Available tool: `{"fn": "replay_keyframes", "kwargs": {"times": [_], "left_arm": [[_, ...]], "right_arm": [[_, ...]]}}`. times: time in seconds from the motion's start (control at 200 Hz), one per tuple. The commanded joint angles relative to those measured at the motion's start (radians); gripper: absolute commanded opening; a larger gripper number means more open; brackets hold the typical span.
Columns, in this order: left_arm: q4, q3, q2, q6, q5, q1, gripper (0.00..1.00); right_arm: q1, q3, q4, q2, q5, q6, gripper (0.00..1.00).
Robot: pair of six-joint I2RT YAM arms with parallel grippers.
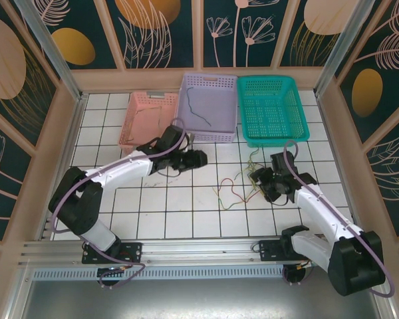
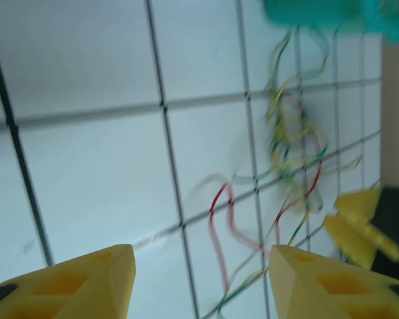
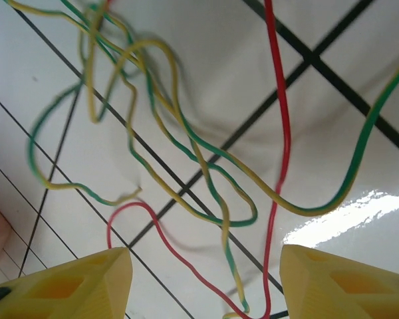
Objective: Untangle the cables
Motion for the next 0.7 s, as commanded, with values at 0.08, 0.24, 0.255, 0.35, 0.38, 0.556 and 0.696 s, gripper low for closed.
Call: {"fn": "replay_keyframes", "kwargs": {"times": [0.08, 0.24, 0.255, 0.35, 0.38, 0.556, 0.696], "left_arm": [[0.045, -0.025, -0.028, -0.033, 0.132, -0.07, 0.62], [0.015, 0.04, 0.054, -0.053, 0.15, -0.164, 0.56], [0.003, 0.047, 0.064, -0.048, 0.15, -0.174, 0.55], [-0.081, 0.078, 0.101, -0.02, 0.132, -0.216, 0.48], [-0.105, 0.081, 0.105, -0.013, 0.12, -0.222, 0.47], [-0.17, 0.077, 0.088, 0.008, 0.079, -0.232, 0.48], [-0.187, 0.077, 0.085, 0.002, 0.074, -0.25, 0.52]], "right_arm": [[-0.006, -0.054, 0.074, 0.029, -0.072, 0.043, 0.61], [-0.004, -0.068, 0.108, 0.058, -0.071, 0.04, 0.6], [-0.003, -0.069, 0.114, 0.06, -0.071, 0.04, 0.59], [-0.003, -0.077, 0.143, 0.074, -0.069, 0.04, 0.51], [-0.003, -0.08, 0.155, 0.083, -0.072, 0.038, 0.46], [-0.002, -0.072, 0.176, 0.129, -0.071, 0.02, 0.36], [-0.003, -0.059, 0.2, 0.17, -0.076, -0.003, 0.4]]}}
